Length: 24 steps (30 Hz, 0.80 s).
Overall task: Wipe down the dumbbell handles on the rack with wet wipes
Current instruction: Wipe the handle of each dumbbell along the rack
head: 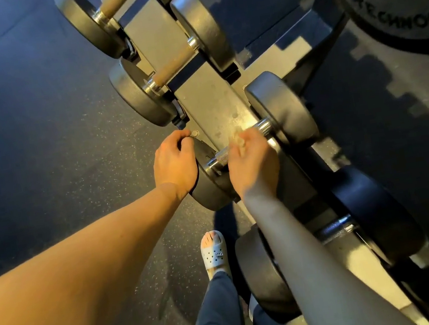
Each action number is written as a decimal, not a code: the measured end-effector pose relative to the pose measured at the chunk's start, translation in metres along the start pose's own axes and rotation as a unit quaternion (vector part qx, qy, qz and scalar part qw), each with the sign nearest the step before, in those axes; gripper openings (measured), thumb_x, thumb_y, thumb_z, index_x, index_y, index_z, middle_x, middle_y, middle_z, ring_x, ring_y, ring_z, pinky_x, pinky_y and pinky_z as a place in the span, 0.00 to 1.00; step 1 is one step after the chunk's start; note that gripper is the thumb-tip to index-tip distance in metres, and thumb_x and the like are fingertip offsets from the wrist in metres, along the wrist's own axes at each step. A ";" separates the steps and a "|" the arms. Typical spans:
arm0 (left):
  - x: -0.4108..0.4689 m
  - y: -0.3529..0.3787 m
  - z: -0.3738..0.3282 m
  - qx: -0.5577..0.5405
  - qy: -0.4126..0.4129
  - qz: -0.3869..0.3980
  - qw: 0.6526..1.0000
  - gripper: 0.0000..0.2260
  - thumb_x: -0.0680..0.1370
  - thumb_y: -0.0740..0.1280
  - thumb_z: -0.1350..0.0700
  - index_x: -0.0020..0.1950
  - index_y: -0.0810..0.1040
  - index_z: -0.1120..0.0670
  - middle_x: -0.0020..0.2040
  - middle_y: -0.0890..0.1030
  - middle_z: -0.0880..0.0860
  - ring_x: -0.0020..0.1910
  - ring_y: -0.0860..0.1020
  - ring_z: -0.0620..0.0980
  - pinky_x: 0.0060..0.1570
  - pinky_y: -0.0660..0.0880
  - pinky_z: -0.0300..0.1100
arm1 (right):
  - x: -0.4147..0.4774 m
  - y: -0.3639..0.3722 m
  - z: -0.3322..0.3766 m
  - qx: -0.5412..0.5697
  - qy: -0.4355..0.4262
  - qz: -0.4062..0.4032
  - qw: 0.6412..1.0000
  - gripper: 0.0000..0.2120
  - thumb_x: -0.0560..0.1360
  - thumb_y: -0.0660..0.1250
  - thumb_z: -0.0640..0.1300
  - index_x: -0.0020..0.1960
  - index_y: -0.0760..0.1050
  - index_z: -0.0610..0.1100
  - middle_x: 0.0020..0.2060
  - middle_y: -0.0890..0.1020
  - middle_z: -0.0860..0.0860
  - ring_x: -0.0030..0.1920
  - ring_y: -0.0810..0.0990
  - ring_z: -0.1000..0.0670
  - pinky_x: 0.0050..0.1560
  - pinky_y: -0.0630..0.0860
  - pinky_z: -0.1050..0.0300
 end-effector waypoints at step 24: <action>0.001 0.001 0.003 0.012 0.003 0.006 1.000 0.17 0.85 0.56 0.53 0.71 0.77 0.51 0.66 0.80 0.50 0.60 0.75 0.45 0.62 0.70 0.43 | -0.026 0.012 -0.007 -0.257 -0.317 0.113 0.906 0.17 0.82 0.52 0.37 0.53 0.80 0.37 0.55 0.81 0.41 0.56 0.80 0.42 0.57 0.77 0.44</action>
Point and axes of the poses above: each hand's wrist, its own x-axis towards the middle knuckle, its own y-axis out of the palm, z = x × y, the point moved 10 cm from there along x, towards the middle knuckle
